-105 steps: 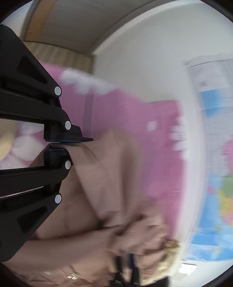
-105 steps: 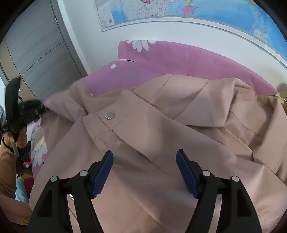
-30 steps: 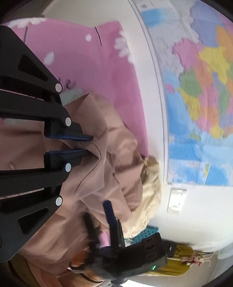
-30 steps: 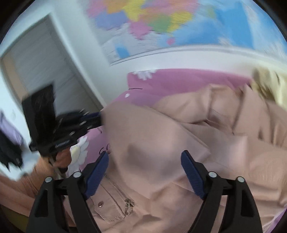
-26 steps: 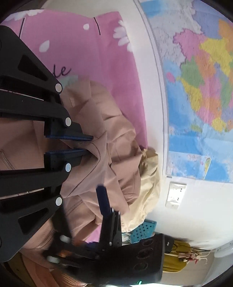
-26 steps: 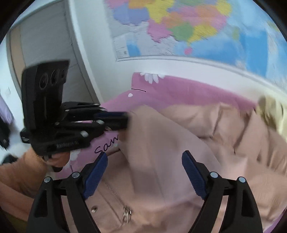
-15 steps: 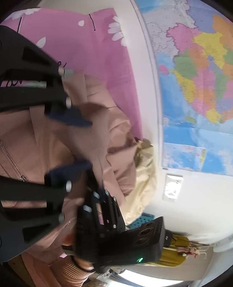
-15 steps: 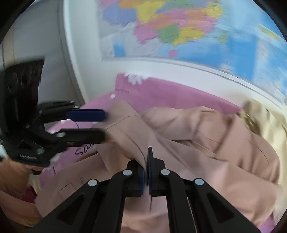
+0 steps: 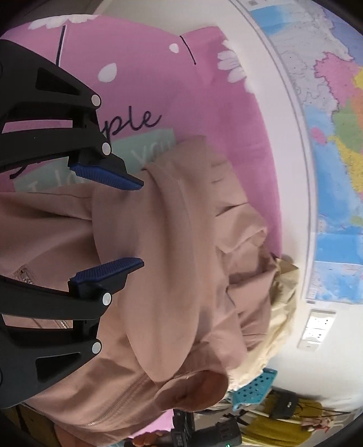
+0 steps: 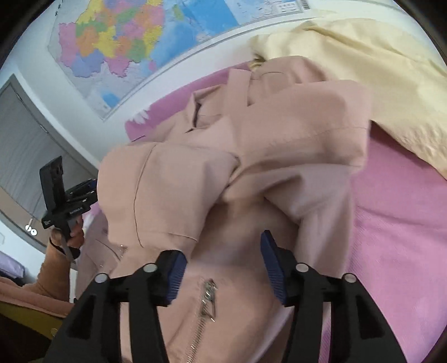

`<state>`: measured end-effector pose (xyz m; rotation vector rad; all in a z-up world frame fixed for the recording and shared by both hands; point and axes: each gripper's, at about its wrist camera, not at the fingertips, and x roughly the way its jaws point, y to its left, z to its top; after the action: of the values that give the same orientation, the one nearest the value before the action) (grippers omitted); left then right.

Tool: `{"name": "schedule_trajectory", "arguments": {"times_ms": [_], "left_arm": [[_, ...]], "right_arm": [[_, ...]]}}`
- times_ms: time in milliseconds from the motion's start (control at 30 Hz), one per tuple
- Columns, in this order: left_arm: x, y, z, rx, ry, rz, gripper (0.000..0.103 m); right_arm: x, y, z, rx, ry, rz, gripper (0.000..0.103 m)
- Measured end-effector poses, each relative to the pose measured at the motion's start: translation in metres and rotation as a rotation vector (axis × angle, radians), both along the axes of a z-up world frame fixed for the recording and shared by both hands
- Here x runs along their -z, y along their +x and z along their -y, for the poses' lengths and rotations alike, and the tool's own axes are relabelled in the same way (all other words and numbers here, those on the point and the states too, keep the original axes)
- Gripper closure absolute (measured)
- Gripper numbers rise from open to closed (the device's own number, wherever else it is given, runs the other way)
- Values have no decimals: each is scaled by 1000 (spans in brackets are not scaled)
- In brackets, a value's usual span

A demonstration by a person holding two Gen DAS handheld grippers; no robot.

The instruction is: Fold large clothes

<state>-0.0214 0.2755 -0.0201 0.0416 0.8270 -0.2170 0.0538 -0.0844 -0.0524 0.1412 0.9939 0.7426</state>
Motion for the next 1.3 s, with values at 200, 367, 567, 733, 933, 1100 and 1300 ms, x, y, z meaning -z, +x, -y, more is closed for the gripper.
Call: {"name": "schedule_trajectory", "arguments": {"times_ms": [200, 367, 567, 733, 933, 1100, 1300], "left_arm": [[0, 0, 0, 1, 7, -6, 47], [-6, 0, 3, 14, -5, 10, 43], [-6, 10, 19, 35, -1, 7, 43], [-6, 13, 26, 30, 1, -7, 42], [-5, 11, 20, 1, 25, -16, 39], [-2, 10, -5, -57, -20, -43, 39], [-10, 6, -27, -93, -65, -32, 36]], "right_arm": [[-30, -15, 4, 15, 1, 117, 26], [-52, -25, 2, 7, 38, 158, 22], [-55, -41, -66, -119, -1, 202, 8], [-31, -53, -131, -191, -242, 303, 10], [-41, -20, -75, -30, -113, 235, 96], [-39, -3, 22, 137, 62, 97, 58], [-17, -9, 84, 212, 192, -23, 28]]}}
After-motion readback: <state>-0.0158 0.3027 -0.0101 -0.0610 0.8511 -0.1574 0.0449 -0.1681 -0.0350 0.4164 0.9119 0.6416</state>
